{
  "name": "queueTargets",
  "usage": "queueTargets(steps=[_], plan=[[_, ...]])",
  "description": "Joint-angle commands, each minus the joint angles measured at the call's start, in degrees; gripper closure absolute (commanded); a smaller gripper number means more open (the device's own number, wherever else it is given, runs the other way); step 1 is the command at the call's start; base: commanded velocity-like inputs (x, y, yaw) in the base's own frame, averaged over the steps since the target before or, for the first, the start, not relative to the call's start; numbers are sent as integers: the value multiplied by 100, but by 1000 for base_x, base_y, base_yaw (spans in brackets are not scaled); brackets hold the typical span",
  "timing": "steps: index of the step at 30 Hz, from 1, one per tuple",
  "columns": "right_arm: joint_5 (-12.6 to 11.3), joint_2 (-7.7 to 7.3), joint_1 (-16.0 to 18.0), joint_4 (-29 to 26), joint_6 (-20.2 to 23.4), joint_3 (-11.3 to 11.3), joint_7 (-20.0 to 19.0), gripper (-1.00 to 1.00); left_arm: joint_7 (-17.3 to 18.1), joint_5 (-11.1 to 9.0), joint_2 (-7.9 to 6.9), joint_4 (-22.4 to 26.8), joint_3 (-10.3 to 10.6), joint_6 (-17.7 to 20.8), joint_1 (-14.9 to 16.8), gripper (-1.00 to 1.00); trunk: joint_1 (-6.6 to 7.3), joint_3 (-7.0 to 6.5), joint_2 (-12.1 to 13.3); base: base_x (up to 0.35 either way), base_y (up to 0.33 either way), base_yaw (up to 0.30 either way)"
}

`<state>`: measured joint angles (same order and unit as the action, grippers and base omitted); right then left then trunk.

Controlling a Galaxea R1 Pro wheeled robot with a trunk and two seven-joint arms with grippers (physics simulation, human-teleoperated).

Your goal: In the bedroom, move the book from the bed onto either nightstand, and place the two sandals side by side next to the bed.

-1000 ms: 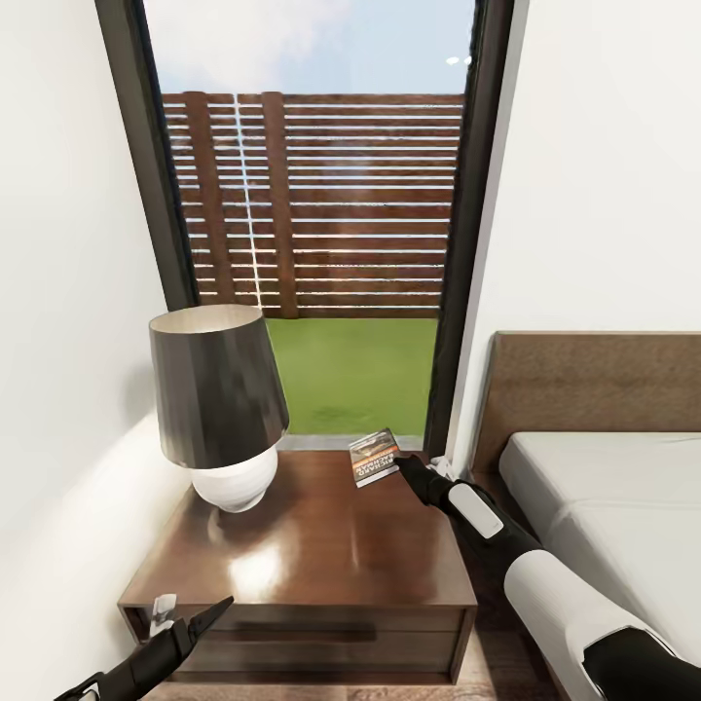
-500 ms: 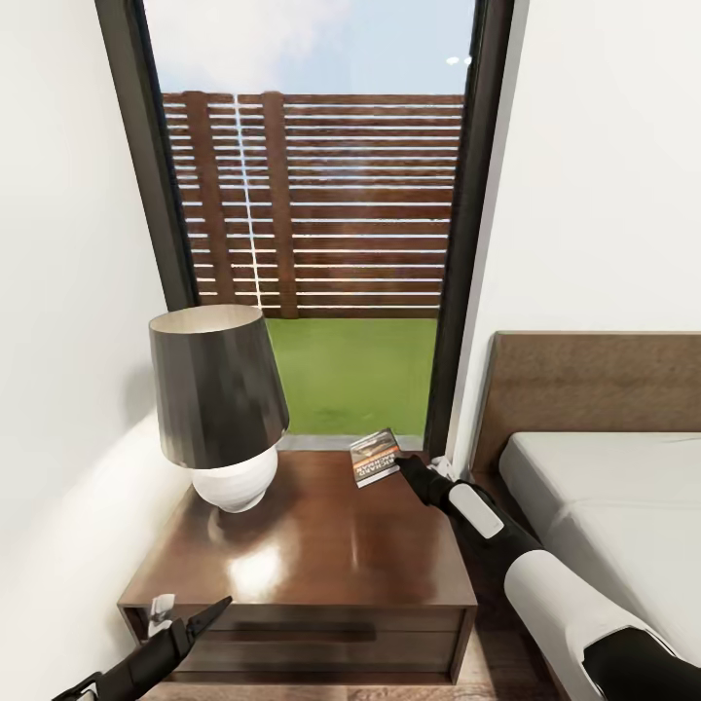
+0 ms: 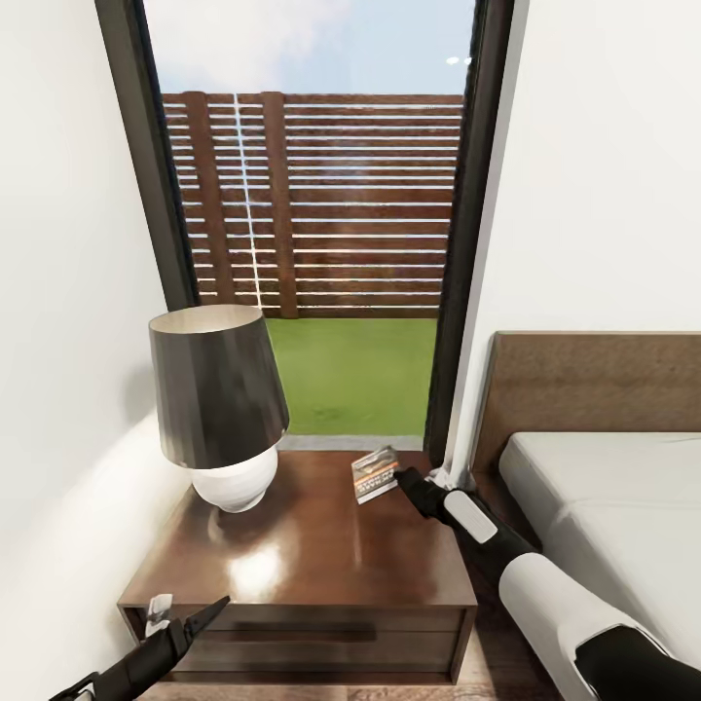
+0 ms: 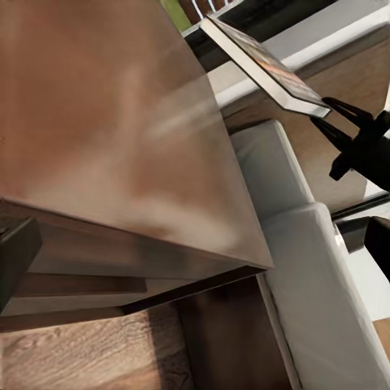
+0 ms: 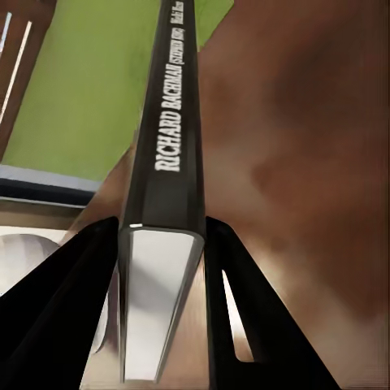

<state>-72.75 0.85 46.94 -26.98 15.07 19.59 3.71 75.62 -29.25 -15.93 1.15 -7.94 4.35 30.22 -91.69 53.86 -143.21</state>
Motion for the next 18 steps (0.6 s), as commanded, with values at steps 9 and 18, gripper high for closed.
queueTargets(steps=[9, 18], plan=[[-31, 43, 5, 160, -3, 37, 64, 100, 28, 30, -20, -1, -45, 53, 2, -100, 1, 6, -3, 0, 0, 0], [-37, 52, 5, 249, -4, 36, 74, 100, 32, 25, -62, -1, -42, 86, 2, -100, 1, 6, -3, 0, 0, 0]])
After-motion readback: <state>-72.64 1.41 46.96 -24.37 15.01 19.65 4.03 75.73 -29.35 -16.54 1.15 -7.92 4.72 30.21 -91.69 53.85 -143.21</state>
